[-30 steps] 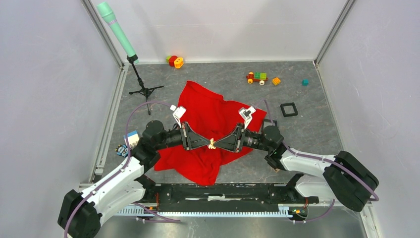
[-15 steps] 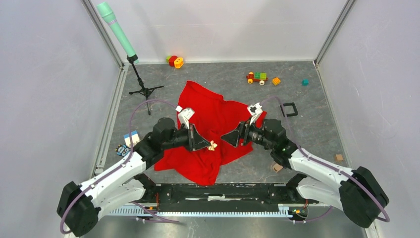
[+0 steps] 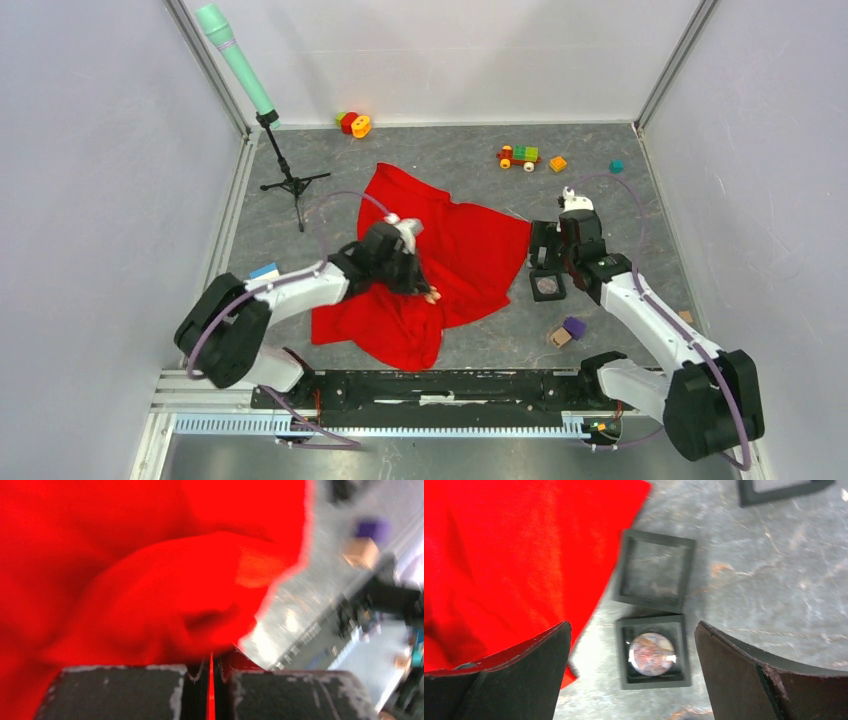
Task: Remove the brooch from the garment
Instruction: Move the clothes to the center of the board.
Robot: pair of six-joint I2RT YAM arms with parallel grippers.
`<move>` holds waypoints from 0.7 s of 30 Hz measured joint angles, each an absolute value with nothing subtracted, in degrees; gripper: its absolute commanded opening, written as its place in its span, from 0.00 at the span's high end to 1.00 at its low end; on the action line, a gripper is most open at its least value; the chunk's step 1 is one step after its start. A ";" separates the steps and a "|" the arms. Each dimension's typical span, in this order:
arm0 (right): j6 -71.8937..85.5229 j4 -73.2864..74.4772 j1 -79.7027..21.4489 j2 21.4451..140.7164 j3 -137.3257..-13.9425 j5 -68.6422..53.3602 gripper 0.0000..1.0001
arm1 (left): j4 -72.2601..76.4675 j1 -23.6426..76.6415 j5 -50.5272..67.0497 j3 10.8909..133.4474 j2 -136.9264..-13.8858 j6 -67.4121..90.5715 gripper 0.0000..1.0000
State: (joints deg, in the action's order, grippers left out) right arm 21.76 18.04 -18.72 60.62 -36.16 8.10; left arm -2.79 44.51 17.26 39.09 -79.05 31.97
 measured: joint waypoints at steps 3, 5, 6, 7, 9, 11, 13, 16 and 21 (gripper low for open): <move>20.51 19.68 -15.27 63.66 -36.45 8.23 0.02 | -2.59 30.39 17.12 38.63 -84.40 33.26 0.98; 19.94 20.49 -14.50 66.30 -37.30 8.08 0.02 | -2.35 21.85 16.32 37.52 -84.97 34.70 0.98; 19.68 20.67 -14.44 67.81 -37.89 8.03 0.02 | -2.17 18.44 15.18 36.99 -84.29 35.53 0.98; 19.57 20.69 -14.46 69.17 -38.48 8.05 0.02 | -2.09 16.36 13.78 36.53 -83.20 36.05 0.98; 19.35 20.53 -14.46 71.50 -39.55 8.27 0.02 | -1.69 15.27 11.66 35.11 -79.79 36.23 0.98; 19.18 20.23 -14.46 73.08 -40.14 8.40 0.02 | -0.40 15.62 12.01 32.67 -75.29 36.25 0.98; 19.14 20.08 -14.46 74.94 -40.93 8.69 0.02 | 1.30 15.94 13.21 30.44 -71.18 36.21 0.98; 19.18 19.64 -14.46 77.73 -42.26 9.23 0.02 | 2.74 16.86 13.85 28.01 -64.69 36.12 0.98; 19.29 17.87 -14.46 81.03 -43.03 9.41 0.10 | 5.76 19.46 14.20 25.30 -54.70 35.18 0.98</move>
